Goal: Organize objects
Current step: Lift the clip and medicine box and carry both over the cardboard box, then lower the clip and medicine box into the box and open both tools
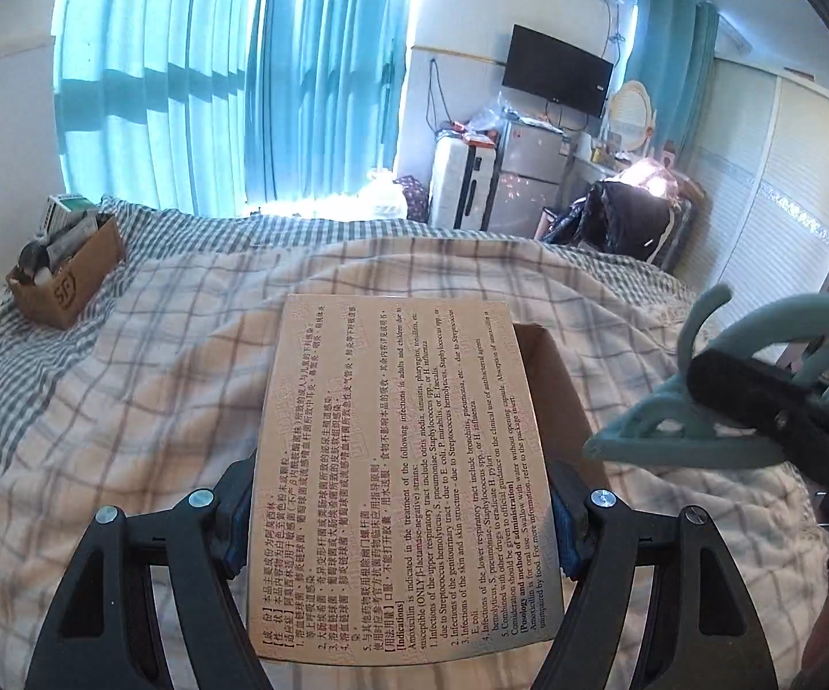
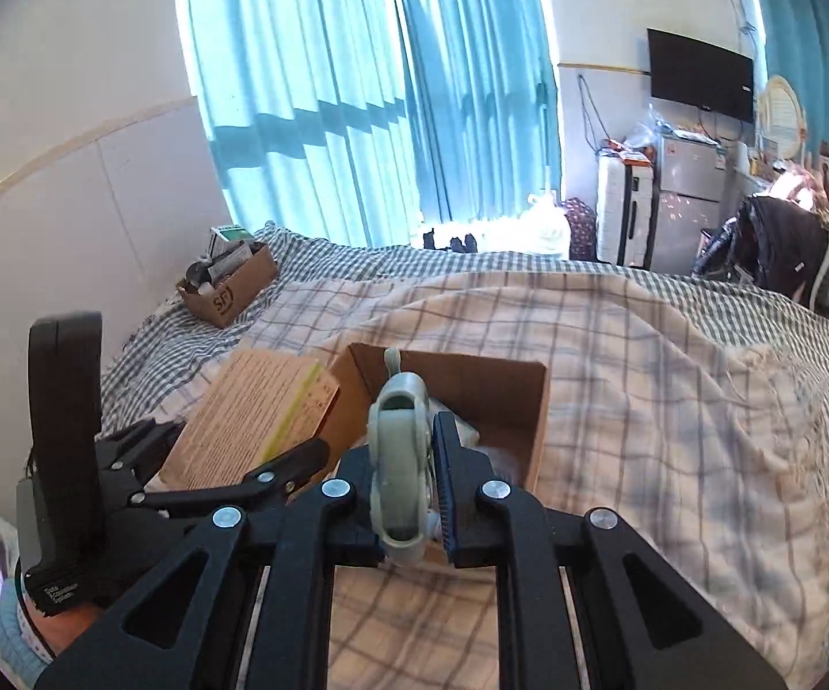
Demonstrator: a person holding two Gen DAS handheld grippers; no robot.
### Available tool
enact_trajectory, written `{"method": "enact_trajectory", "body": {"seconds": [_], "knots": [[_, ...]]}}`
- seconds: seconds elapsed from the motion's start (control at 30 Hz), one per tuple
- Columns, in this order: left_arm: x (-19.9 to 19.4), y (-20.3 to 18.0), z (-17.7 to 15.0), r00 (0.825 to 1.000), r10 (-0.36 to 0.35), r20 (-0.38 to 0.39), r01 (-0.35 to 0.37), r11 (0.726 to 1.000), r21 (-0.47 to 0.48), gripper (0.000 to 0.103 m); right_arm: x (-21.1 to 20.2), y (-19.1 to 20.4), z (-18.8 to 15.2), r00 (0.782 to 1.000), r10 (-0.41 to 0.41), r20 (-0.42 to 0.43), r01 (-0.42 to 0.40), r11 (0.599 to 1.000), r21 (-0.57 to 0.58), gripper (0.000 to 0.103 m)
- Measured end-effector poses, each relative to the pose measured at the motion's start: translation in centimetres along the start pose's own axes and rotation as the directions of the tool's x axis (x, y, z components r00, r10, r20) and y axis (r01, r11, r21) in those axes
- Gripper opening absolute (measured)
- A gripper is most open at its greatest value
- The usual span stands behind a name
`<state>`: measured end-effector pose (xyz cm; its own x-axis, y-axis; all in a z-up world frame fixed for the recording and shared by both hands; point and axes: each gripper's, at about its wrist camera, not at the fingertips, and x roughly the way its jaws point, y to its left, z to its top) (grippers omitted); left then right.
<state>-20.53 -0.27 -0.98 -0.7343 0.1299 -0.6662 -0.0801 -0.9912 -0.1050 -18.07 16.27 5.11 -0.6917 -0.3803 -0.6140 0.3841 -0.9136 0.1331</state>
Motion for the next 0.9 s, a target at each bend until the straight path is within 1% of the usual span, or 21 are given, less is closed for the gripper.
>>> {"method": "enact_trajectory", "body": {"seconds": [0.1,0.2,0.23,0.4,0.5,0.6,0.63,0.67,0.7,0.73,0.77,0.8,0.9], "knots": [[2.3,0.0,-0.1,0.999,0.029,-0.035,-0.028,0.999,0.033,0.077,3.6,-0.3,0.1,0.995,0.012,-0.098,-0.015,0.999,-0.029,0.012],[4.4,0.2,-0.9,0.997,0.033,-0.07,-0.029,0.998,0.062,0.077,6.6,-0.7,-0.6,0.983,0.022,-0.184,-0.032,0.998,-0.055,0.012],[4.8,0.2,-1.2,0.997,0.034,-0.075,-0.029,0.997,0.066,0.077,7.8,-0.8,-0.9,0.976,0.021,-0.219,-0.036,0.997,-0.063,0.012],[7.7,0.4,-1.8,0.992,0.045,-0.116,-0.037,0.997,0.068,0.077,11.5,-2.2,-1.5,0.956,0.025,-0.293,-0.037,0.999,-0.036,0.013],[8.9,0.7,-1.9,0.991,0.058,-0.124,-0.052,0.997,0.058,0.077,12.8,-2.9,-1.5,0.956,0.032,-0.291,-0.038,0.999,-0.018,0.013],[9.2,1.0,-1.9,0.991,0.038,-0.13,-0.033,0.999,0.041,0.079,13.1,-3.4,-0.7,0.966,0.033,-0.258,-0.027,0.999,0.027,0.013],[9.3,1.1,-1.9,0.991,0.029,-0.129,-0.025,0.999,0.033,0.083,12.8,-3.6,-0.5,0.97,0.026,-0.242,-0.018,0.999,0.037,0.016],[9.1,1.1,-2.0,0.993,0.029,-0.117,-0.026,0.999,0.028,0.087,12.6,-3.7,-0.4,0.973,0.023,-0.229,-0.014,0.999,0.043,0.019],[8.8,1.1,-1.9,0.994,0.034,-0.103,-0.031,0.999,0.027,0.095,12.3,-3.8,-0.3,0.976,0.023,-0.215,-0.013,0.999,0.046,0.032],[8.4,1.1,-1.8,0.996,0.045,-0.083,-0.043,0.999,0.026,0.101,11.8,-3.9,-0.2,0.979,0.018,-0.202,-0.009,0.999,0.047,0.043],[8.0,1.0,-1.6,0.997,0.058,-0.06,-0.057,0.998,0.025,0.102,11.2,-3.9,-0.1,0.982,0.008,-0.19,0.001,0.999,0.047,0.046],[7.4,0.8,-1.3,0.997,0.068,-0.038,-0.067,0.997,0.026,0.103,10.6,-4.0,0.1,0.985,-0.008,-0.174,0.016,0.999,0.045,0.047],[5.9,0.5,-0.2,0.997,0.071,-0.024,-0.071,0.997,0.024,0.103,8.5,-3.9,0.7,0.99,-0.036,-0.14,0.043,0.998,0.05,0.049]]}}
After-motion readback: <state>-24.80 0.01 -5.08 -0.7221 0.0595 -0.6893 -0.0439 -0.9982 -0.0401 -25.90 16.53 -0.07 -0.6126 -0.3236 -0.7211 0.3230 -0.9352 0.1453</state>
